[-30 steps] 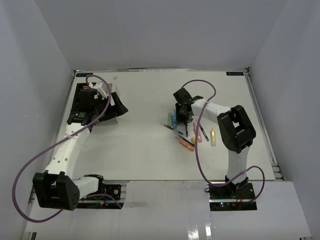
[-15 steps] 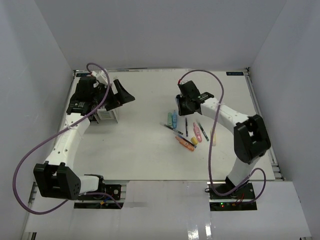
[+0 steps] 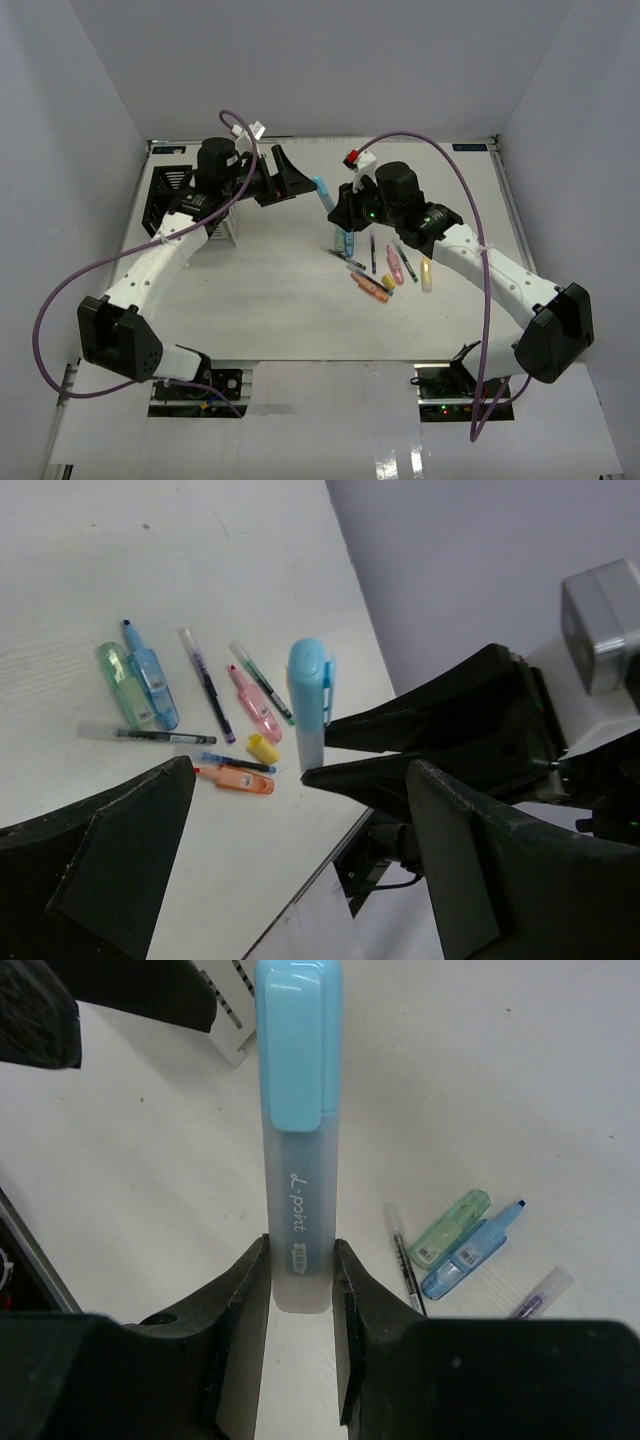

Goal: Sort the stationery into containers
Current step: Pick up the pen from the center of the board, then place the pen in the storage box.

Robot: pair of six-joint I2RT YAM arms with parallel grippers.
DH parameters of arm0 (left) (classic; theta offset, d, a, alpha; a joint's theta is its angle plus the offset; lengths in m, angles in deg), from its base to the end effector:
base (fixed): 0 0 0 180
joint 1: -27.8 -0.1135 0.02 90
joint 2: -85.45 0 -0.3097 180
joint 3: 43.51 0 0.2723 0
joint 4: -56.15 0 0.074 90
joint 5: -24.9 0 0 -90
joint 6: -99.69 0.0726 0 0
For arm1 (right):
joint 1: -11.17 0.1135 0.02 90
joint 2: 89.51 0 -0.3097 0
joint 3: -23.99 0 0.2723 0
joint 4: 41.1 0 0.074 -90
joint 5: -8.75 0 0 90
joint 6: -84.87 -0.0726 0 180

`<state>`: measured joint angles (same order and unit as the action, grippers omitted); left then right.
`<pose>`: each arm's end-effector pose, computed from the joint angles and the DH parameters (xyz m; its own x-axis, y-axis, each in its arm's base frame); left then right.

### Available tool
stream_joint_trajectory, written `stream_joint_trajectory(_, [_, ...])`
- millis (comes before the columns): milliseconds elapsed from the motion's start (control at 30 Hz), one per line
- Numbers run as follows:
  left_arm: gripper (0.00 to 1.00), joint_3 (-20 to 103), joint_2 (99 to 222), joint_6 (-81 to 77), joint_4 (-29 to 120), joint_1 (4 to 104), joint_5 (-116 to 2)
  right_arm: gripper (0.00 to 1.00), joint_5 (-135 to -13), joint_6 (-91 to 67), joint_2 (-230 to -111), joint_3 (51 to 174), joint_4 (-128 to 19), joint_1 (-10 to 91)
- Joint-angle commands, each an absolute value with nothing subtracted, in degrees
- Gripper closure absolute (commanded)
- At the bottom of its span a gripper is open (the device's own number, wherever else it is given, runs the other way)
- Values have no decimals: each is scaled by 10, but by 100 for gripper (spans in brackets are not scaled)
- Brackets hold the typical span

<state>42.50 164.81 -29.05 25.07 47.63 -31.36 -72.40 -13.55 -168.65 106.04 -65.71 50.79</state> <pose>0.3209 -0.1586 0.3938 -0.7777 -0.2727 -0.5664 0.3476 0.5641 -0.7489 0.2771 0.2439 0.3776 -0.3901 -0.1351 -0.9108 -0.6905 0.6973 0.1923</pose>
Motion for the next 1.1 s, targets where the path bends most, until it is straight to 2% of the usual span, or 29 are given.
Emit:
stream_joint_trajectory(0, [2,452,1647,-320,309,493,-325,91,-693,-128,-1676,1055,-629,514])
stream_joint_trajectory(167, [5,456,1668,-335,314,525,-349,90,-683,-130,-1661,1044,-611,518])
stream_joint_trajectory(267, [14,455,1684,-357,315,542,-363,90,-684,-130,-1655,1040,-609,519])
stream_joint_trajectory(367, [27,462,1698,-361,314,564,-380,90,-687,-130,-1648,1033,-608,519])
stream_joint_trajectory(400, [39,462,1703,-364,314,571,-390,90,-689,-130,-1645,1032,-607,519])
stream_joint_trajectory(500, [60,465,1707,-369,312,581,-401,89,-689,-126,-1640,1026,-607,519])
stream_joint_trajectory(533, [74,465,1707,-369,312,584,-408,88,-690,-124,-1640,1025,-607,520])
stream_joint_trajectory(600, [88,466,1705,-368,311,588,-418,85,-691,-123,-1637,1020,-606,520])
stream_joint_trajectory(633, [100,466,1703,-367,310,589,-424,78,-693,-123,-1635,1018,-607,519])
stream_joint_trajectory(700, [100,464,1698,-365,309,591,-432,69,-692,-122,-1632,1013,-608,519])
stream_joint_trajectory(800, [100,458,1688,-364,308,592,-446,36,-694,-122,-1626,1011,-616,519])
stream_joint_trajectory(833, [100,453,1684,-362,307,592,-452,18,-699,-121,-1623,1009,-620,519])
stream_joint_trajectory(900, [100,449,1671,-355,304,592,-480,2,-708,-120,-1611,1001,-633,519])
stream_joint_trajectory(933, [100,447,1666,-350,296,592,-492,9,-717,-118,-1606,998,-638,520])
stream_joint_trajectory(1067, [100,463,1654,-310,256,591,-580,10,-754,-112,-1576,973,-676,517])
